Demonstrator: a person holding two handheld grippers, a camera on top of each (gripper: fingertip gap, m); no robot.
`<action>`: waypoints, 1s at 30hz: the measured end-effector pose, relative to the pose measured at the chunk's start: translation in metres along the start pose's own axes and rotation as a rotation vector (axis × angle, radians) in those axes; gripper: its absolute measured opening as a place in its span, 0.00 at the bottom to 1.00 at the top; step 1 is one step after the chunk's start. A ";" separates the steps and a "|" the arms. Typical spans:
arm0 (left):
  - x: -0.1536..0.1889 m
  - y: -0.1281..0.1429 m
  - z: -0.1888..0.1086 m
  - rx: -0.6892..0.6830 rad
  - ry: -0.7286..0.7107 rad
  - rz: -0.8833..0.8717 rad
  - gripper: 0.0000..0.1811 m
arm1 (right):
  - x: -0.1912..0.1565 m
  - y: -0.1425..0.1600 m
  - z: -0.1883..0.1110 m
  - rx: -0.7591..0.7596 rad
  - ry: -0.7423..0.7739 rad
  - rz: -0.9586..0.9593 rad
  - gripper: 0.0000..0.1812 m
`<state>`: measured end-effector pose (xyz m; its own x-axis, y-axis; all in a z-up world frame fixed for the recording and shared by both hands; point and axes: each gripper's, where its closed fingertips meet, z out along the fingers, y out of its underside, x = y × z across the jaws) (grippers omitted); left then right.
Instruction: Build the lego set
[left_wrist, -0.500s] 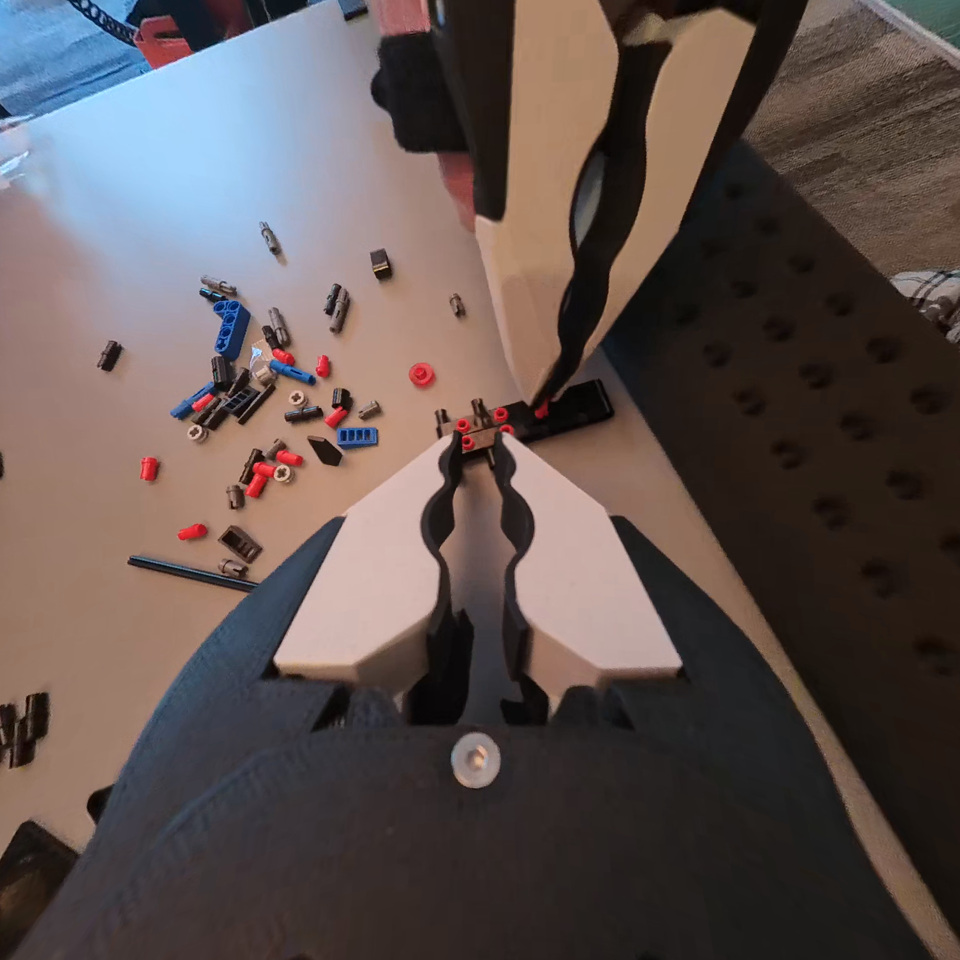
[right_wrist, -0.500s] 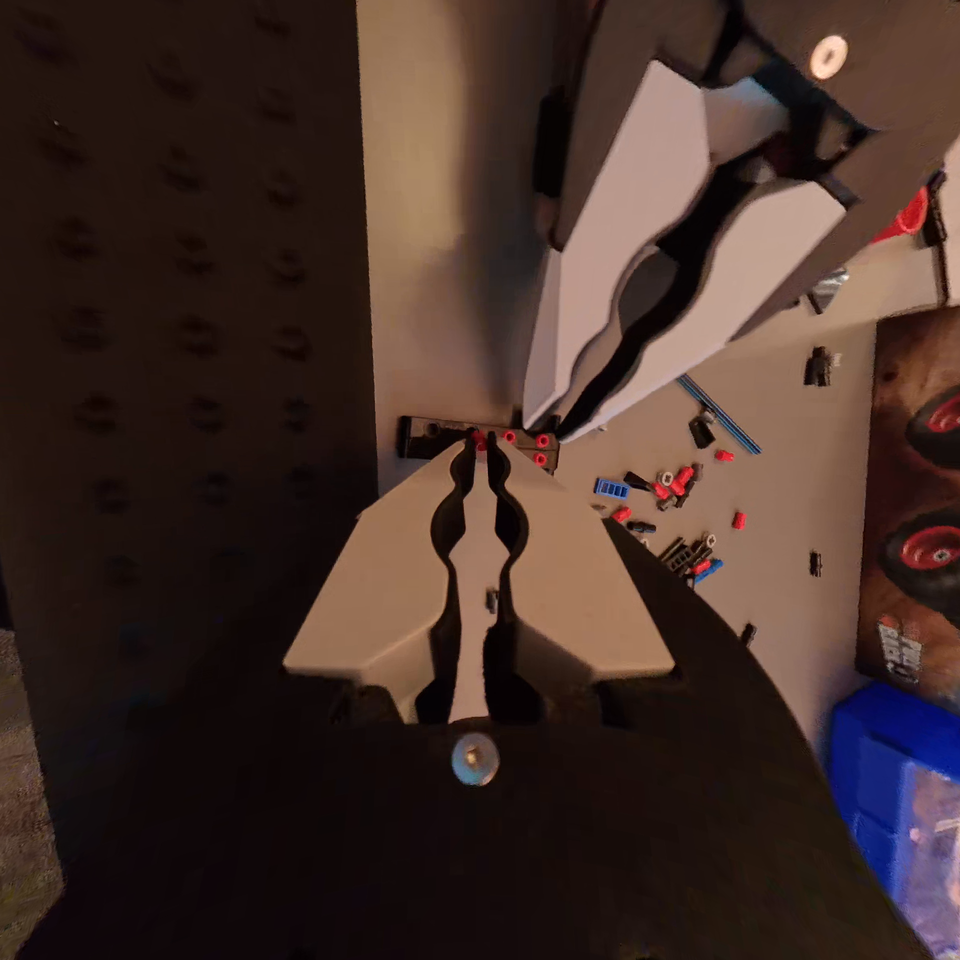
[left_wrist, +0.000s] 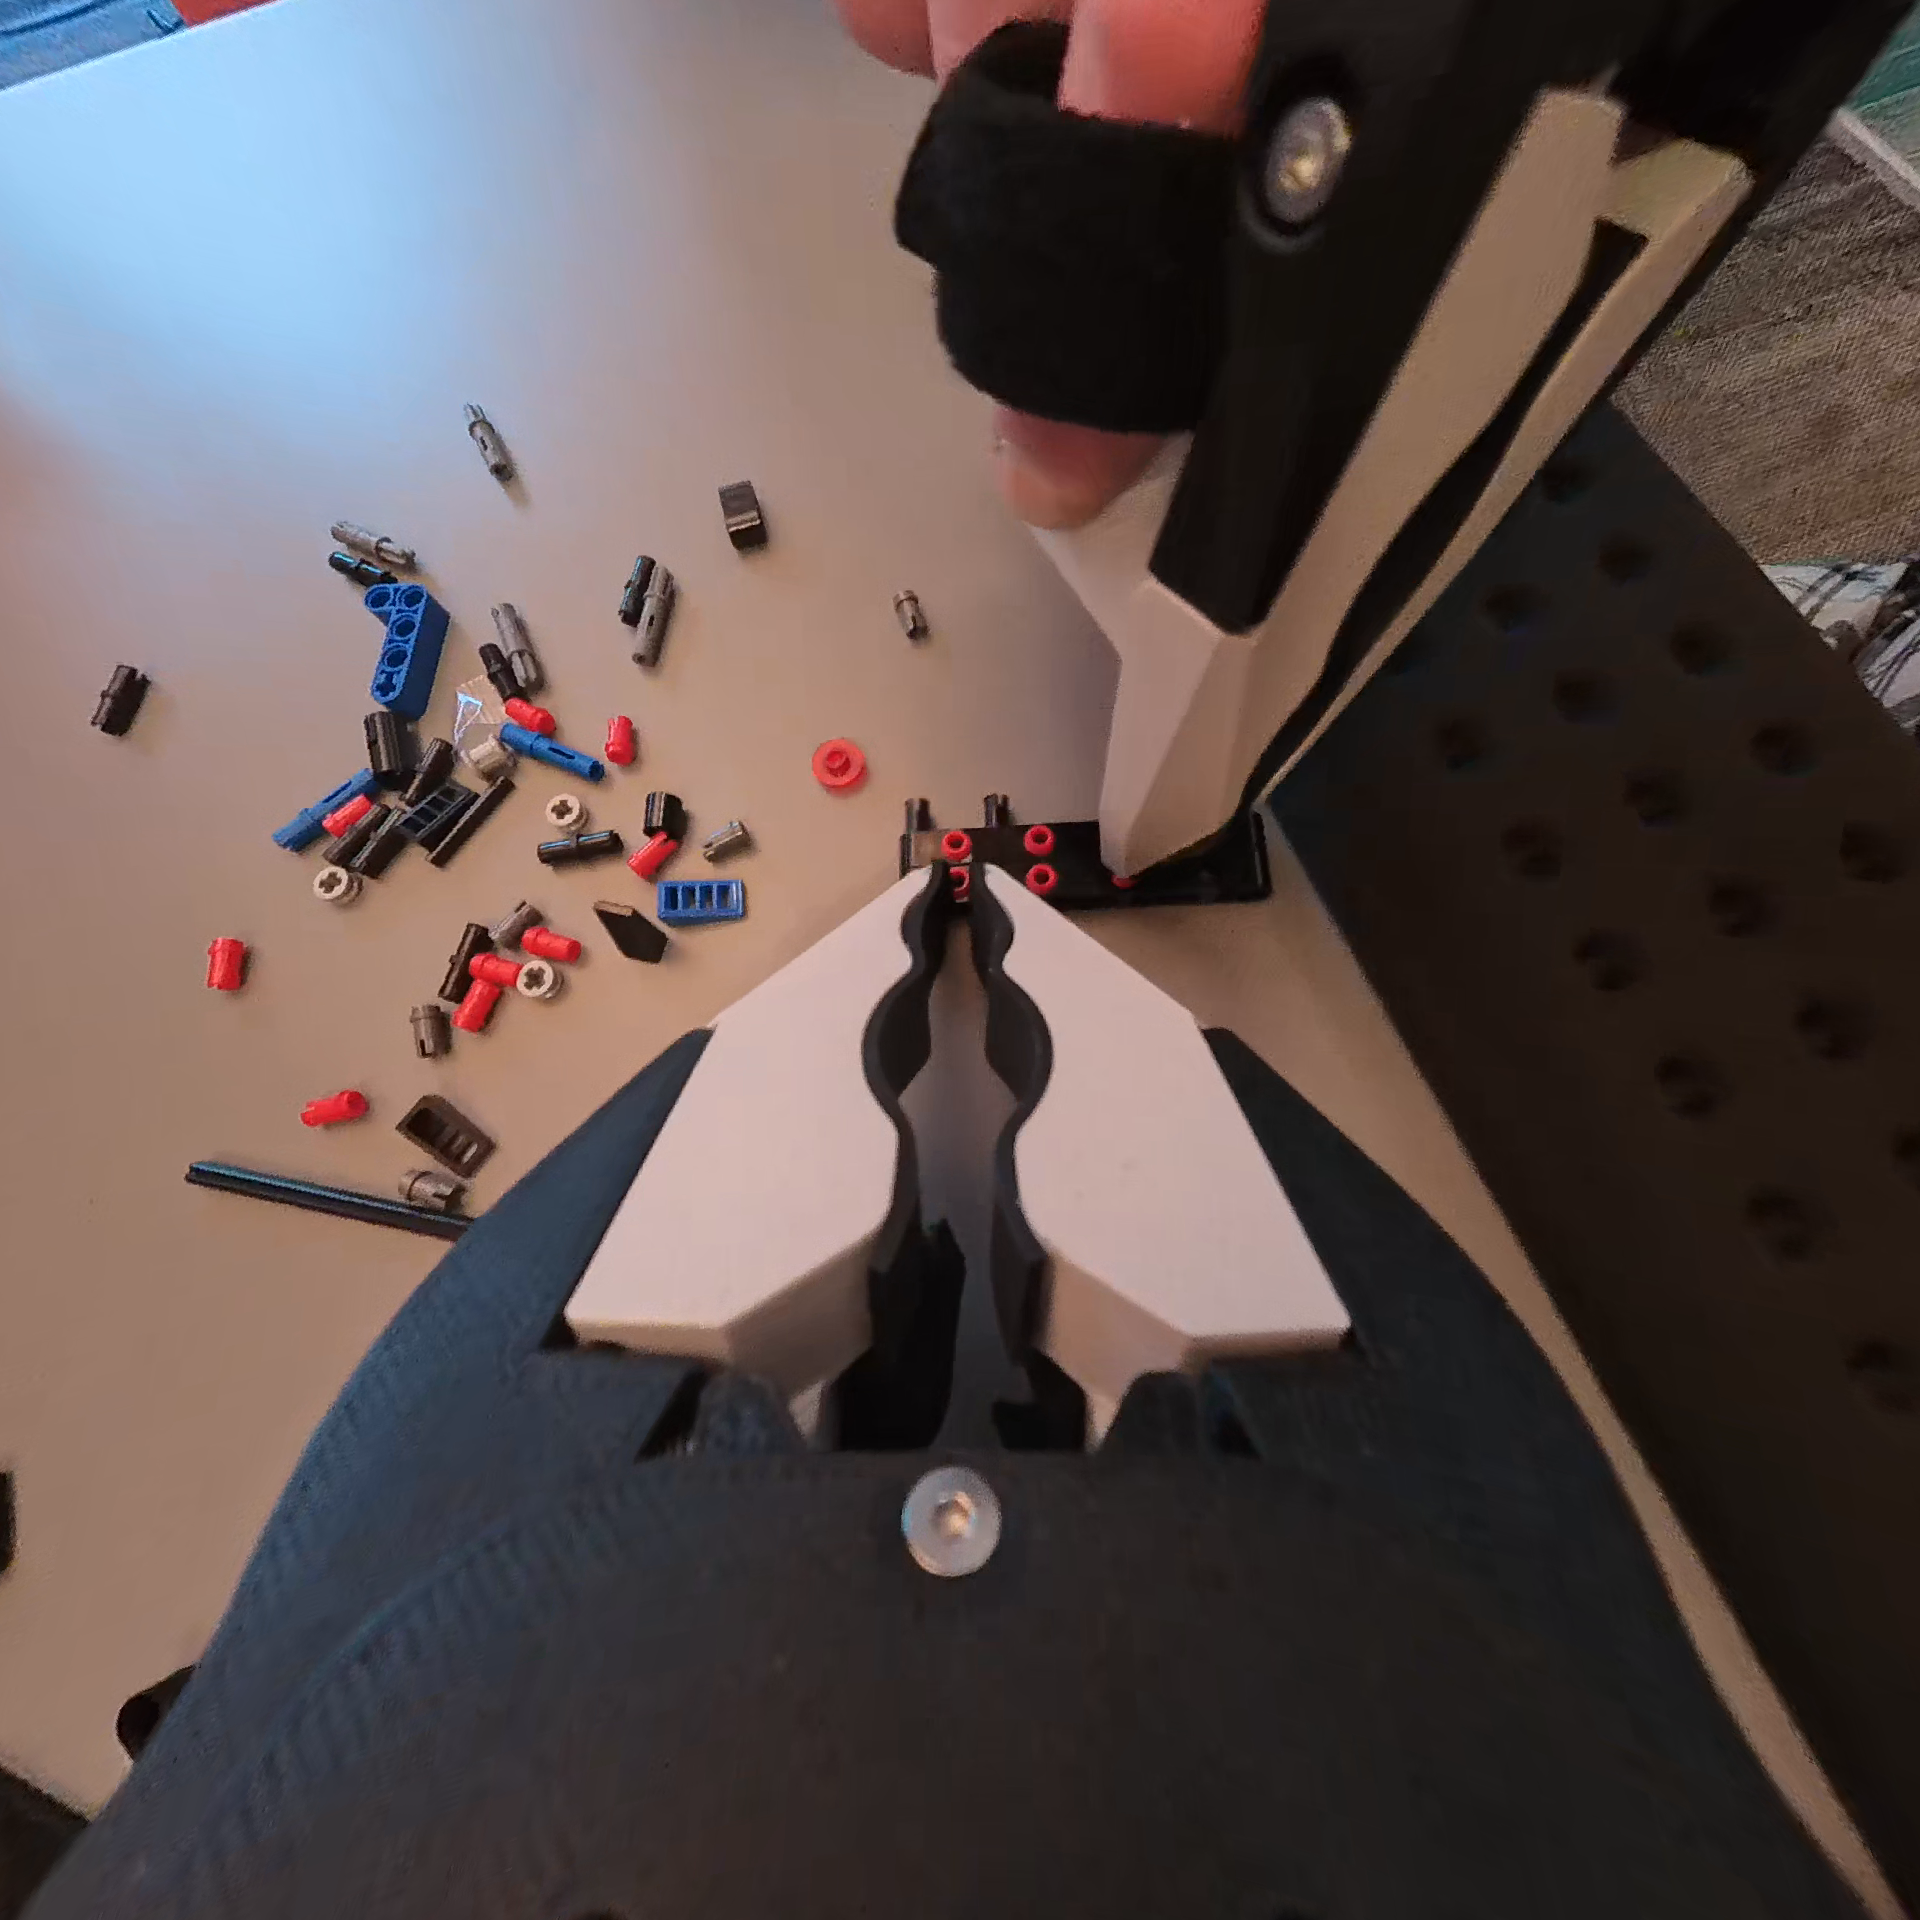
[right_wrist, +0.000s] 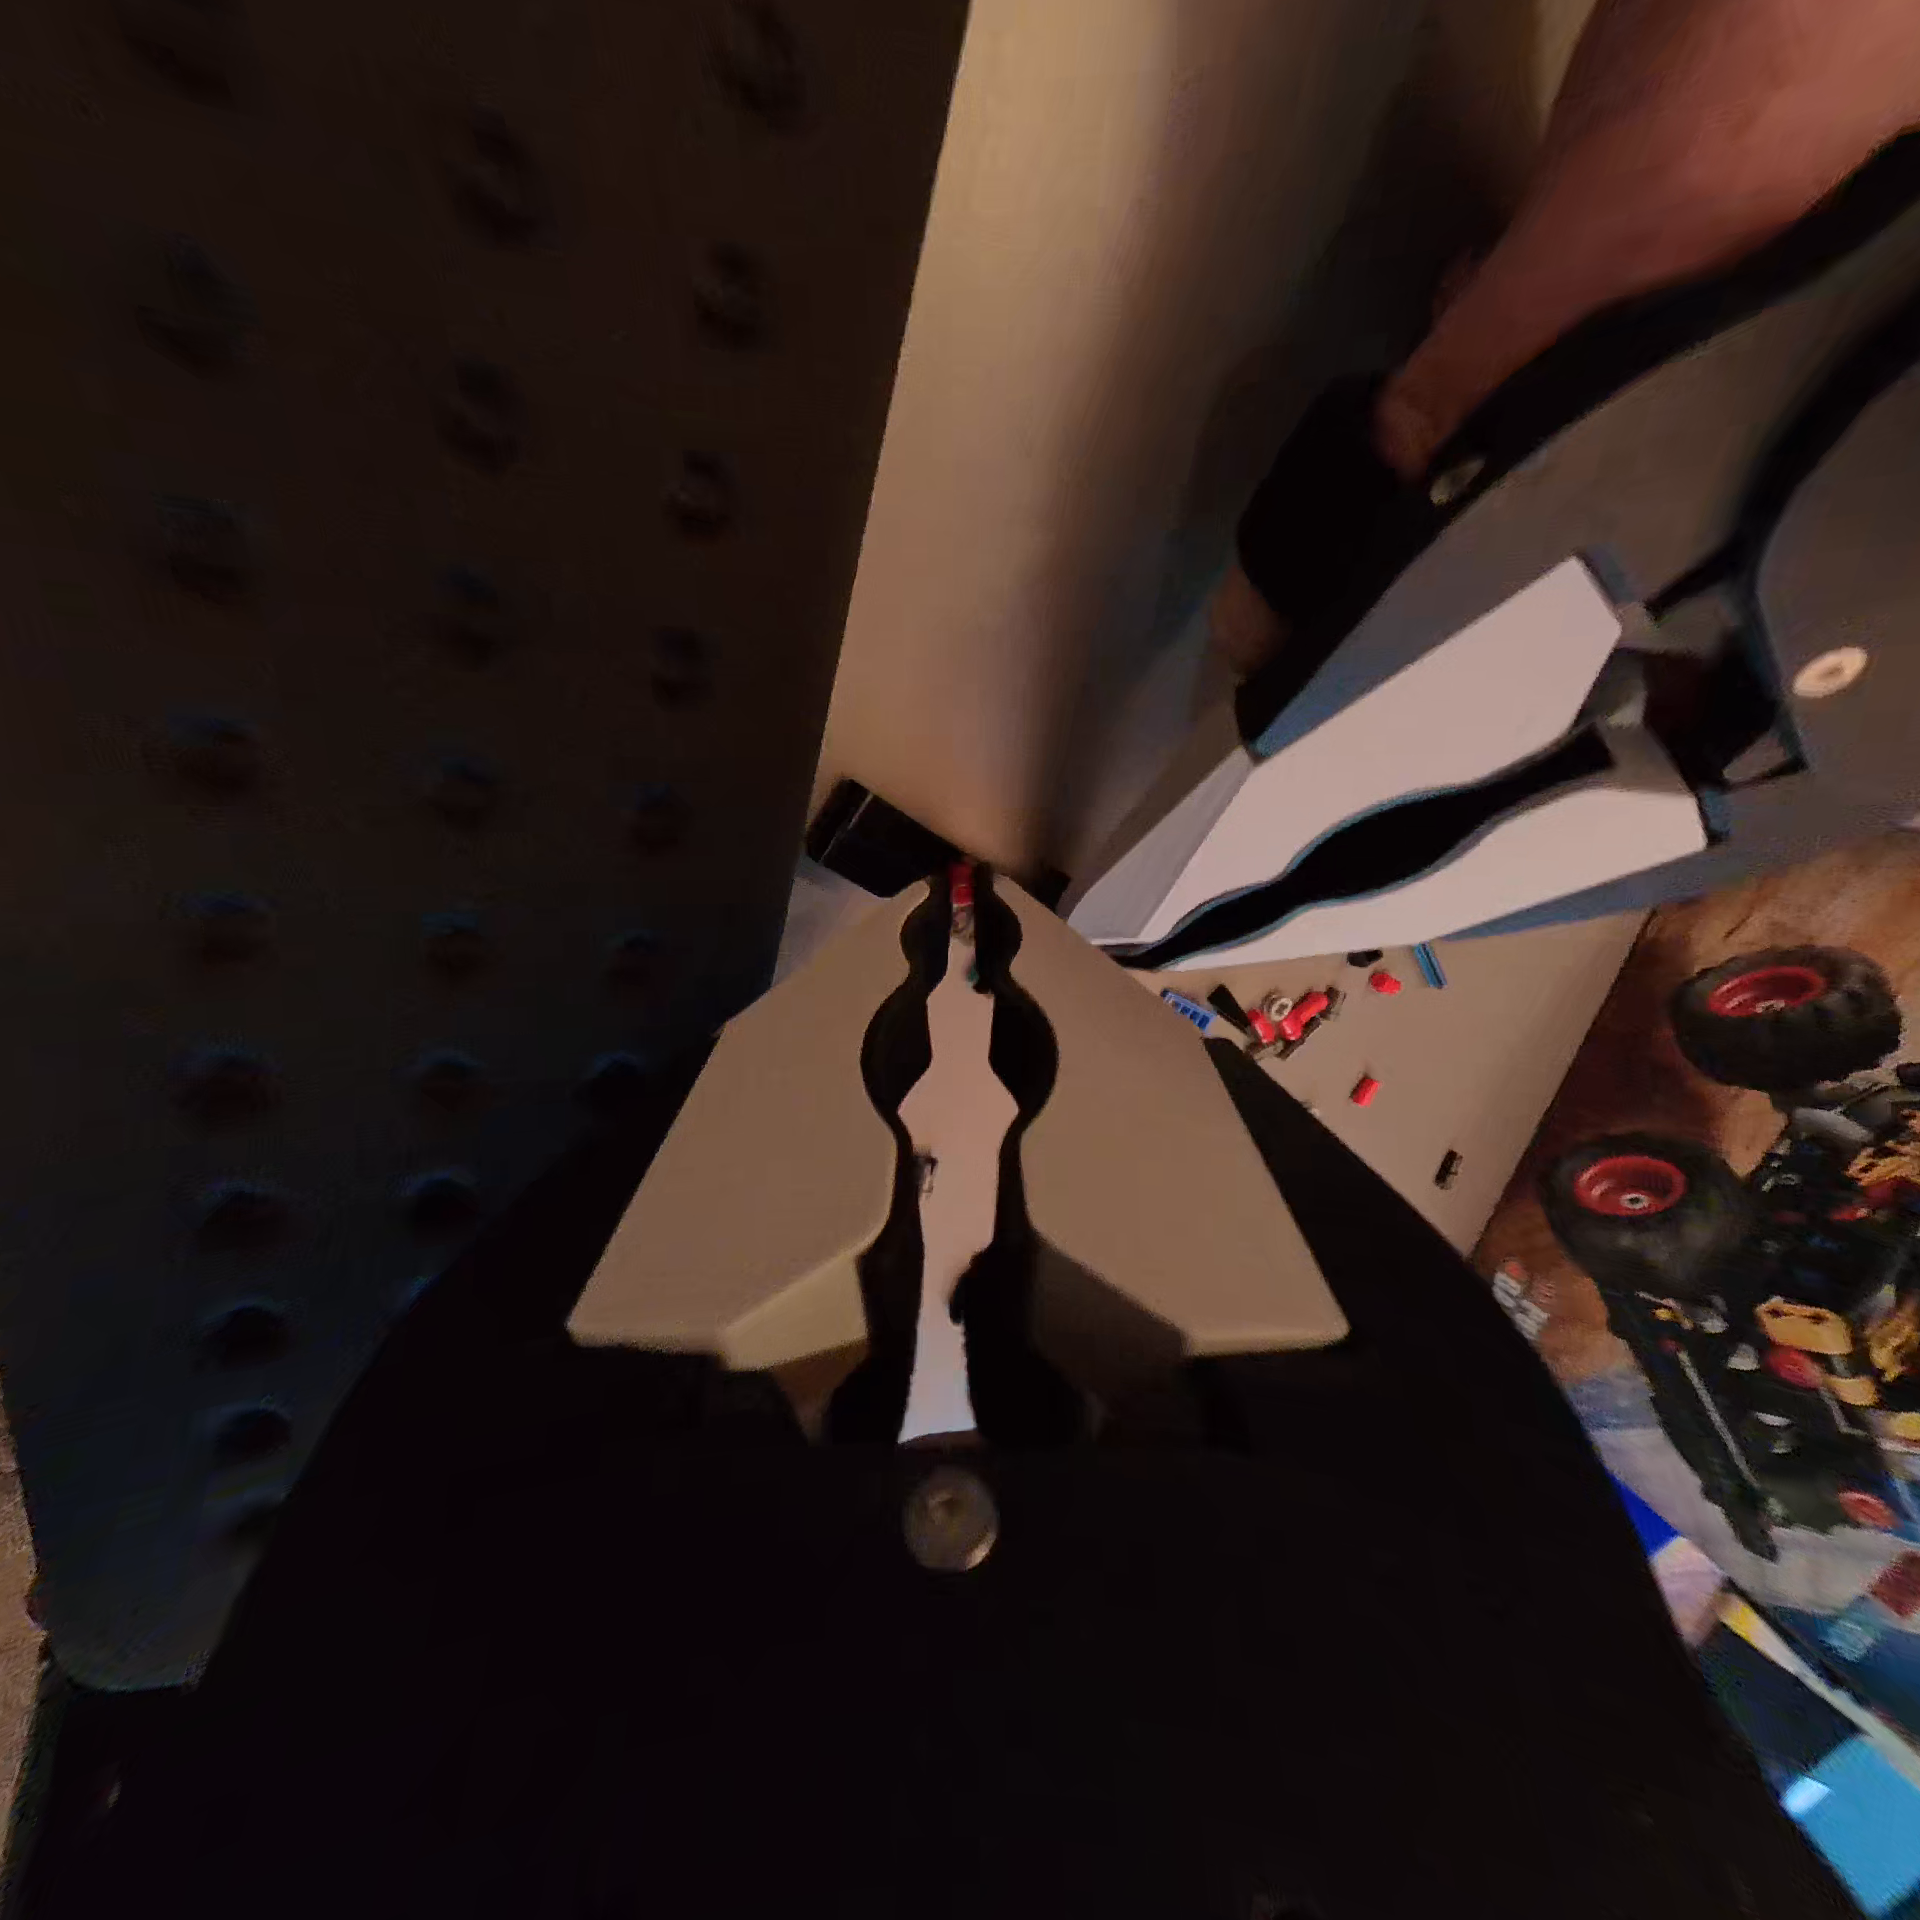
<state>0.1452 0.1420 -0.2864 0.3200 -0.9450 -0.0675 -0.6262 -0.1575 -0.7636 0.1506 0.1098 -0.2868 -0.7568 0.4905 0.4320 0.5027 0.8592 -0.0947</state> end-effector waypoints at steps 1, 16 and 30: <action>0.001 -0.001 0.001 -0.002 0.001 -0.001 0.01 | 0.000 -0.002 0.000 -0.009 0.000 -0.020 0.01; 0.003 -0.003 0.003 0.004 0.035 -0.036 0.01 | -0.004 -0.004 -0.001 0.105 -0.258 0.044 0.01; 0.003 -0.003 0.003 0.005 0.072 -0.071 0.01 | -0.005 -0.005 -0.002 0.290 -0.469 0.202 0.01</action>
<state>0.1501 0.1401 -0.2867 0.3110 -0.9499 0.0330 -0.5999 -0.2231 -0.7683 0.1525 0.1026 -0.2865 -0.7951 0.6038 -0.0573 0.5716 0.7144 -0.4037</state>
